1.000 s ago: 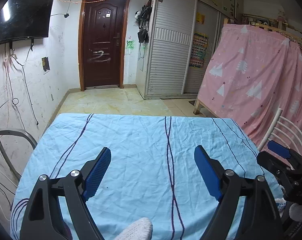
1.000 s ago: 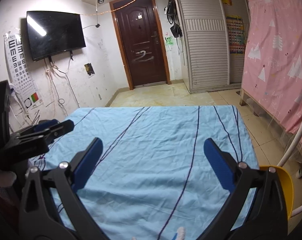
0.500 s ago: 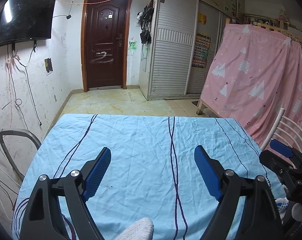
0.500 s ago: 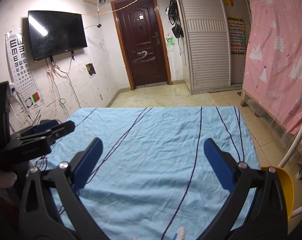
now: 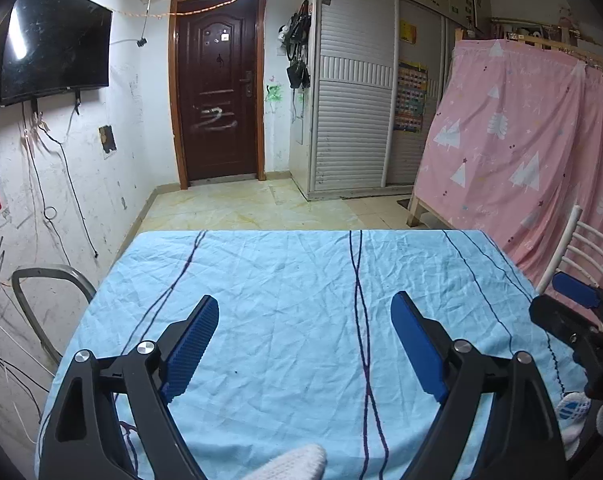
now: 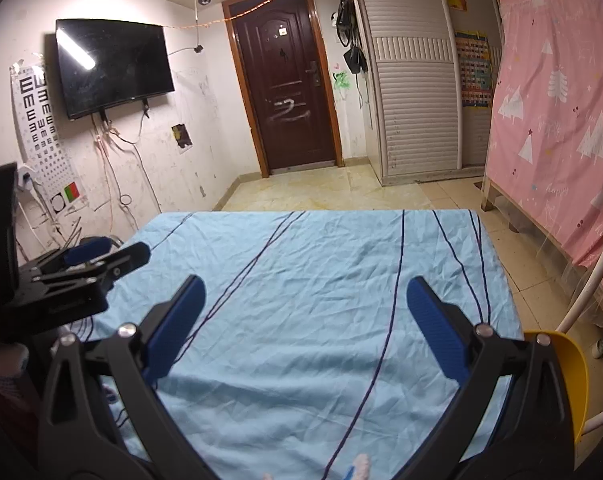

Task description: Collect trash

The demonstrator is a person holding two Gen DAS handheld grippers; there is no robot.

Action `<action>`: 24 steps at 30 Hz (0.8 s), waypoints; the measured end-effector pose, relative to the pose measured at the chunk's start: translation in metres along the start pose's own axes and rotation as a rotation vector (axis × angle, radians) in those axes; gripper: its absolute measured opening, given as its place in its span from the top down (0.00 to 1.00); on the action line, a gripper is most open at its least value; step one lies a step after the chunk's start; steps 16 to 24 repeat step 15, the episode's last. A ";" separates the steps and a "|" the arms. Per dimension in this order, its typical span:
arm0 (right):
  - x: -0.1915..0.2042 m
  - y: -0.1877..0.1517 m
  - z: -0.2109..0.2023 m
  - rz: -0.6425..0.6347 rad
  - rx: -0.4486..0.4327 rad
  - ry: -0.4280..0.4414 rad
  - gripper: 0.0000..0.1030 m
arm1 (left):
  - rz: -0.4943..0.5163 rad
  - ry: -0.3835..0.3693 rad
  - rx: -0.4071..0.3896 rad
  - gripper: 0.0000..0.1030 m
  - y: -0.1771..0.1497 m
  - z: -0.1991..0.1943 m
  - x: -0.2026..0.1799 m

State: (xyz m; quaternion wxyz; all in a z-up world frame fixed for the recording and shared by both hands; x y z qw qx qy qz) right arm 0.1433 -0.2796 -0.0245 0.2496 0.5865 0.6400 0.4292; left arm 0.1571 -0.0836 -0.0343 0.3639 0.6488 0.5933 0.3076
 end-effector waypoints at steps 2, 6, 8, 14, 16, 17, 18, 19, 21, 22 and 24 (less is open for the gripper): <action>0.000 0.000 0.000 0.001 0.002 0.001 0.06 | 0.004 -0.003 -0.002 0.24 0.000 -0.001 -0.001; 0.002 -0.002 0.001 -0.004 0.002 0.003 0.06 | 0.010 -0.014 0.000 0.24 0.000 -0.002 -0.003; 0.002 -0.002 0.002 -0.005 0.003 0.002 0.06 | 0.010 -0.018 0.002 0.24 0.000 -0.002 -0.004; 0.003 -0.003 0.002 -0.002 0.005 0.003 0.06 | 0.005 -0.025 0.002 0.24 0.000 -0.003 -0.004; 0.003 -0.003 0.002 -0.004 0.005 0.002 0.06 | 0.000 -0.028 0.003 0.24 0.000 -0.003 -0.004; 0.003 -0.003 0.002 -0.004 0.005 0.002 0.06 | 0.000 -0.028 0.003 0.24 0.000 -0.003 -0.004; 0.003 -0.003 0.002 -0.004 0.005 0.002 0.06 | 0.000 -0.028 0.003 0.24 0.000 -0.003 -0.004; 0.003 -0.003 0.002 -0.004 0.005 0.002 0.06 | 0.000 -0.028 0.003 0.24 0.000 -0.003 -0.004; 0.003 -0.003 0.002 -0.004 0.005 0.002 0.06 | 0.000 -0.028 0.003 0.24 0.000 -0.003 -0.004; 0.003 -0.003 0.002 -0.004 0.005 0.002 0.06 | 0.000 -0.028 0.003 0.24 0.000 -0.003 -0.004; 0.003 -0.003 0.002 -0.004 0.005 0.002 0.06 | 0.000 -0.028 0.003 0.24 0.000 -0.003 -0.004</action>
Point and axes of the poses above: each gripper's, at about its wrist camera, not at the fingertips, and z roughly the way its jaws point, x to its left, y to its top, the point moved 7 cm from there along z, roughly the way its jaws point, and after that the axes turned 2 degrees about -y, right-handed, at the moved point
